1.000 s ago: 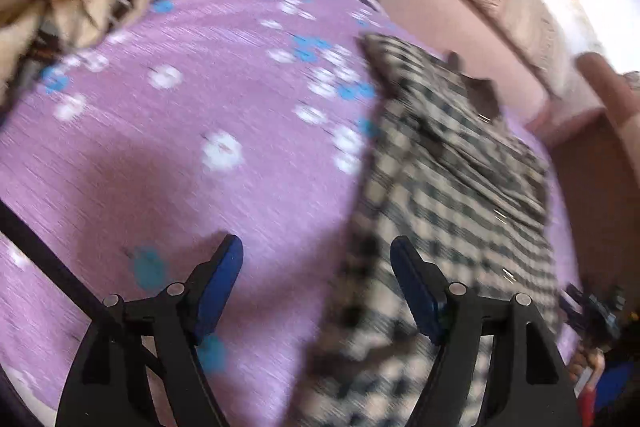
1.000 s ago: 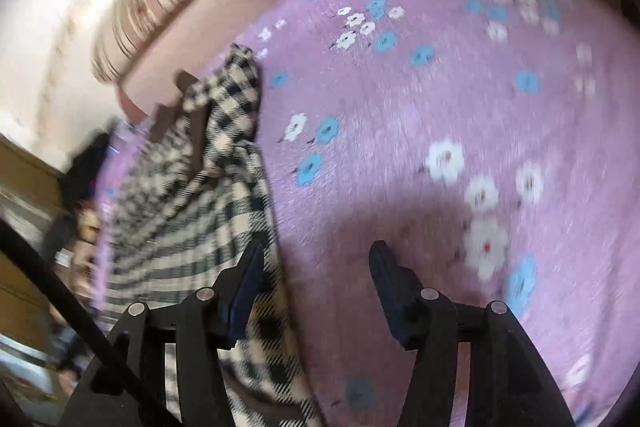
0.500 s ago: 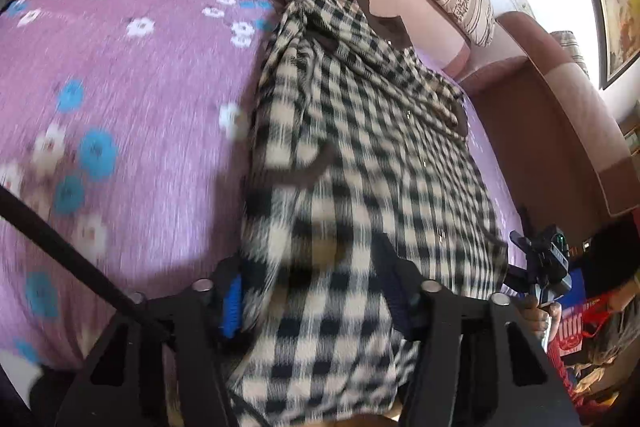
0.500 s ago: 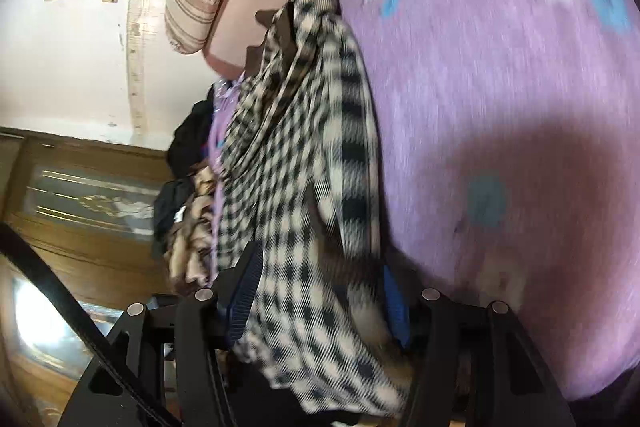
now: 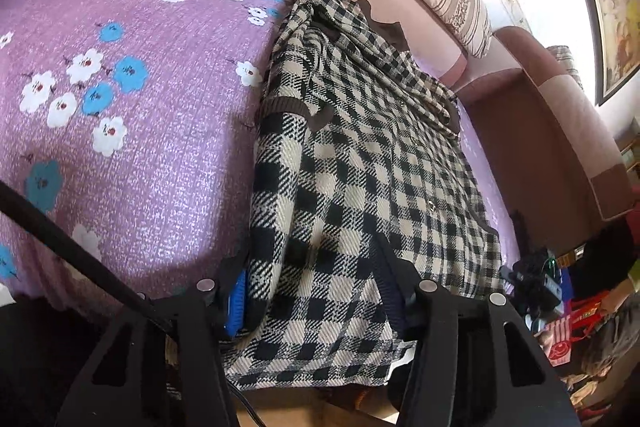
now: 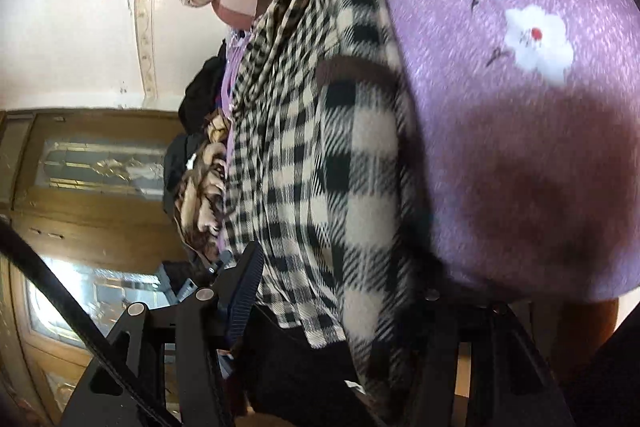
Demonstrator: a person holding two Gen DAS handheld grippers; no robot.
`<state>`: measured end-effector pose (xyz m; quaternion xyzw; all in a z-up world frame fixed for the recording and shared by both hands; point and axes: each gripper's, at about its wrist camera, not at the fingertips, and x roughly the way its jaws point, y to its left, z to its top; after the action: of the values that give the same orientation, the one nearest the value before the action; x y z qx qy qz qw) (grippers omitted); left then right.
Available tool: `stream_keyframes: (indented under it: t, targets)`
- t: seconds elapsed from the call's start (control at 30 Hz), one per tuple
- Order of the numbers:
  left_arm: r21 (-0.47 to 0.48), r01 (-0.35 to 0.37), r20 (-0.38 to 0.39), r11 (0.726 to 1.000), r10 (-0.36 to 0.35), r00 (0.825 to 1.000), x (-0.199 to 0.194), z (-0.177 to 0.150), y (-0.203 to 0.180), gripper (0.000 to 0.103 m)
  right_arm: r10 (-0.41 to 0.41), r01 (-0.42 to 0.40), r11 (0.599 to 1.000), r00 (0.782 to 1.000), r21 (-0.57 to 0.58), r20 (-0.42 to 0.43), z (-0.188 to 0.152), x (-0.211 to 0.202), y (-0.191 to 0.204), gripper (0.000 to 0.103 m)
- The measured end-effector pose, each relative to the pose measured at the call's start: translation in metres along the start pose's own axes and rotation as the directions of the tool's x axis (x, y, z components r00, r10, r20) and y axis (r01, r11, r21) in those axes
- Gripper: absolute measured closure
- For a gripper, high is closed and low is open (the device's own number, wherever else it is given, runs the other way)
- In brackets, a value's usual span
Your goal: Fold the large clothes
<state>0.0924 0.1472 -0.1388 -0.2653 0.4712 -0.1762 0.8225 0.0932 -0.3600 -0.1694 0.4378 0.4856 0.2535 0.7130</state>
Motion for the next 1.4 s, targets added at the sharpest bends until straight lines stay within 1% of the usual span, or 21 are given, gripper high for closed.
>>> stream_keyframes:
  t: [0.17, 0.33, 0.4, 0.43, 0.47, 0.5, 0.6, 0.63, 0.67, 0.7, 0.77, 0.8, 0.83, 0.9, 0.93, 0.97, 1.0, 1.03, 1.17, 1.3, 1.4]
  targets:
    - [0.006, -0.028, 0.017, 1.000, 0.028, 0.999, -0.003, -0.012, -0.006, 0.047, -0.053, 0.052, 0.997, 0.999, -0.049, -0.005, -0.012, 0.007, 0.006, 0.043]
    - [0.021, -0.092, 0.024, 0.996, 0.091, 0.996, -0.005, -0.021, -0.014, 0.048, -0.108, 0.107, 0.990, 0.994, -0.093, 0.001, -0.019, 0.012, 0.013, 0.046]
    - [0.038, -0.160, 0.027, 0.986, 0.159, 0.987, -0.005, -0.025, -0.020, 0.067, -0.124, 0.123, 0.987, 0.992, -0.104, 0.003, -0.022, 0.014, 0.015, 0.047]
    - [0.047, -0.208, 0.028, 0.977, 0.207, 0.978, -0.005, -0.026, -0.021, 0.084, -0.129, 0.129, 0.986, 0.992, -0.108, 0.005, -0.024, 0.015, 0.016, 0.047]
    - [0.052, -0.244, 0.029, 0.968, 0.243, 0.970, -0.005, -0.026, -0.022, 0.091, -0.135, 0.135, 0.984, 0.991, -0.113, 0.004, -0.025, 0.017, 0.016, 0.047]
    - [0.048, -0.247, 0.027, 0.968, 0.246, 0.969, -0.007, -0.026, -0.021, 0.091, -0.138, 0.138, 0.984, 0.990, -0.115, 0.002, -0.026, 0.017, 0.017, 0.047]
    - [-0.017, -0.191, 0.026, 0.981, 0.191, 0.981, -0.013, -0.025, -0.011, 0.091, -0.148, 0.146, 0.982, 0.989, -0.121, -0.001, -0.027, 0.021, 0.019, 0.047]
    - [-0.036, -0.182, 0.026, 0.983, 0.183, 0.983, -0.013, -0.024, -0.007, 0.088, -0.148, 0.147, 0.982, 0.989, -0.121, 0.000, -0.027, 0.022, 0.019, 0.047]
    - [-0.061, -0.169, 0.025, 0.984, 0.170, 0.985, -0.013, -0.024, -0.002, 0.079, -0.147, 0.146, 0.982, 0.989, -0.119, 0.000, -0.026, 0.023, 0.019, 0.047]
    - [-0.086, -0.139, 0.019, 0.987, 0.141, 0.990, -0.012, -0.024, 0.003, 0.074, -0.146, 0.145, 0.982, 0.989, -0.118, 0.000, -0.026, 0.023, 0.019, 0.047]
    - [-0.115, -0.065, 0.028, 0.991, 0.068, 0.997, -0.012, -0.024, 0.008, 0.052, -0.151, 0.150, 0.981, 0.989, -0.123, 0.000, -0.026, 0.025, 0.019, 0.047]
    - [-0.121, -0.039, 0.028, 0.992, 0.043, 0.999, -0.011, -0.024, 0.007, 0.047, -0.157, 0.155, 0.980, 0.988, -0.127, 0.001, -0.027, 0.025, 0.019, 0.047]
    - [-0.118, -0.040, 0.028, 0.992, 0.044, 0.999, -0.011, -0.025, 0.004, 0.044, -0.165, 0.164, 0.977, 0.986, -0.133, 0.002, -0.027, 0.025, 0.020, 0.047]
    - [-0.074, -0.096, 0.021, 0.993, 0.098, 0.995, -0.008, -0.026, -0.005, 0.044, -0.194, 0.194, 0.970, 0.981, -0.150, 0.014, -0.029, 0.028, 0.024, 0.047]
    - [-0.046, -0.147, 0.015, 0.988, 0.148, 0.989, -0.007, -0.027, -0.011, 0.061, -0.212, 0.213, 0.964, 0.977, -0.161, 0.021, -0.031, 0.029, 0.027, 0.050]
    - [-0.034, -0.202, 0.010, 0.979, 0.202, 0.979, -0.005, -0.027, -0.014, 0.092, -0.242, 0.243, 0.954, 0.970, -0.176, 0.030, -0.032, 0.030, 0.030, 0.065]
    - [-0.024, -0.253, 0.002, 0.967, 0.253, 0.967, -0.006, -0.026, -0.014, 0.094, -0.275, 0.277, 0.941, 0.961, -0.192, 0.040, -0.033, 0.031, 0.032, 0.087]
    - [-0.035, -0.234, 0.004, 0.972, 0.234, 0.972, -0.011, -0.026, -0.012, 0.095, -0.285, 0.288, 0.937, 0.957, -0.198, 0.044, -0.033, 0.030, 0.033, 0.092]
    - [-0.056, -0.209, 0.054, 0.976, 0.212, 0.976, -0.039, -0.024, -0.016, 0.096, -0.199, 0.208, 0.965, 0.977, -0.162, 0.072, -0.034, 0.010, 0.034, 0.096]
    - [-0.010, -0.184, 0.100, 0.983, 0.184, 0.978, -0.070, -0.032, -0.032, 0.097, -0.140, 0.154, 0.975, 0.985, -0.162, 0.098, -0.042, -0.015, 0.040, 0.097]
    - [-0.001, -0.161, 0.110, 0.987, 0.160, 0.981, -0.081, -0.037, -0.040, 0.098, -0.115, 0.131, 0.978, 0.988, -0.165, 0.102, -0.048, -0.026, 0.042, 0.097]
